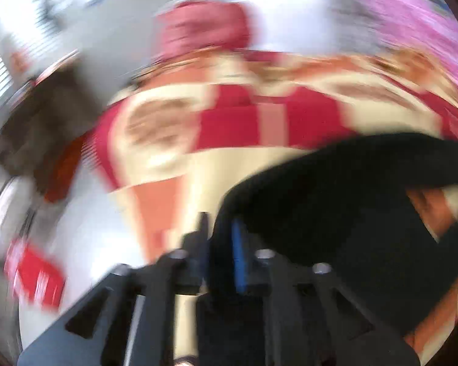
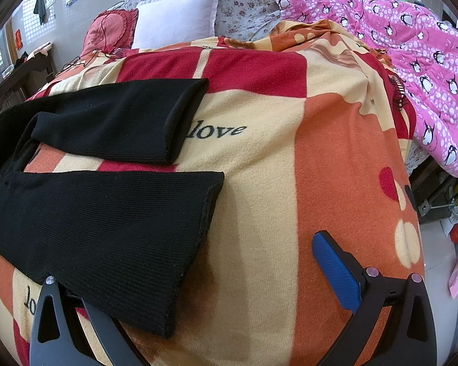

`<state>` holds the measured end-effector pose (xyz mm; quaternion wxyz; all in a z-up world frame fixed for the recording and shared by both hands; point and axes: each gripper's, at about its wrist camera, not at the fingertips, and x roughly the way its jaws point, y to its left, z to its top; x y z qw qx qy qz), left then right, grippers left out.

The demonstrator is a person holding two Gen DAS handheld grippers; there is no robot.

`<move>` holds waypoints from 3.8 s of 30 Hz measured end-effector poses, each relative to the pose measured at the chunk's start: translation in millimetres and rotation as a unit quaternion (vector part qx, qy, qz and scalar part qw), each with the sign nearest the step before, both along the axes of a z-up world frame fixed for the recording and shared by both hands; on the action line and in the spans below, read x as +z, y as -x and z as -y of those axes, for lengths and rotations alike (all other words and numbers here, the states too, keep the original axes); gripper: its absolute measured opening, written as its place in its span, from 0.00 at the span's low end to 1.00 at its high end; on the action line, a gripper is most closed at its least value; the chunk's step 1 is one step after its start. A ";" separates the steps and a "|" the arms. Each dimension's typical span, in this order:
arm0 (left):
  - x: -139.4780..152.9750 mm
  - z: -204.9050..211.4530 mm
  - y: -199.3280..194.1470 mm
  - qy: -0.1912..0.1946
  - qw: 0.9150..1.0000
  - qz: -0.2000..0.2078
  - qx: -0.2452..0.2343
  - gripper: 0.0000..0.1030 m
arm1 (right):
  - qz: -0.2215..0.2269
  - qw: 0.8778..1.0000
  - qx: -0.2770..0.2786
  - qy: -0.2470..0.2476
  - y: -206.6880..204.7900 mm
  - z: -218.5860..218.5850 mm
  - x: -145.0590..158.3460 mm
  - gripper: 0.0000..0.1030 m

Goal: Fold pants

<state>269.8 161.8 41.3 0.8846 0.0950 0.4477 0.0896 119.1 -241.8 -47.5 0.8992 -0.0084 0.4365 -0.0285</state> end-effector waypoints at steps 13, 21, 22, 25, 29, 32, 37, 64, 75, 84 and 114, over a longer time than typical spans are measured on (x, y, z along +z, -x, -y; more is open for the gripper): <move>54.1 -6.4 91.7 0.011 0.997 0.032 -0.074 0.77 | 0.000 1.000 0.000 0.000 0.1 0.3 0.0 1.00; 57.1 -24.9 113.1 0.029 0.996 0.031 -0.072 0.80 | 0.000 1.000 0.000 0.000 0.1 0.5 -0.1 1.00; 54.6 -25.1 115.0 0.033 0.997 0.027 -0.069 0.80 | 0.000 1.000 0.000 0.000 0.1 0.3 -0.1 1.00; 40.6 -32.7 121.7 0.085 0.995 -0.003 -0.059 0.80 | 0.000 1.000 0.000 0.000 0.1 0.4 -0.1 1.00; 16.2 -47.9 142.6 0.188 0.980 -0.063 -0.037 0.80 | 0.000 1.000 0.000 -0.001 0.1 0.5 -0.1 1.00; -3.1 -60.0 155.4 0.282 0.953 -0.108 -0.010 0.80 | 0.000 1.000 0.000 -0.001 0.1 0.6 0.1 1.00; -19.2 -65.9 167.5 0.389 0.911 -0.136 0.020 0.79 | 0.000 1.000 0.000 0.000 0.1 0.3 -0.1 1.00; -64.2 -60.4 128.7 0.410 0.909 -0.080 0.015 0.78 | 0.000 1.000 0.000 0.000 0.1 0.4 -0.1 1.00; -55.2 -51.8 126.4 0.369 0.928 -0.045 -0.009 0.27 | 0.000 1.000 0.000 0.000 0.2 0.4 0.0 1.00; -45.6 -44.5 131.1 0.335 0.942 -0.017 -0.025 0.26 | 0.000 1.000 -0.006 0.001 1.5 1.2 0.9 0.99; -45.8 -44.5 146.0 0.344 0.939 0.000 0.027 0.03 | -0.033 0.911 -0.096 -0.400 50.0 57.8 -17.1 0.03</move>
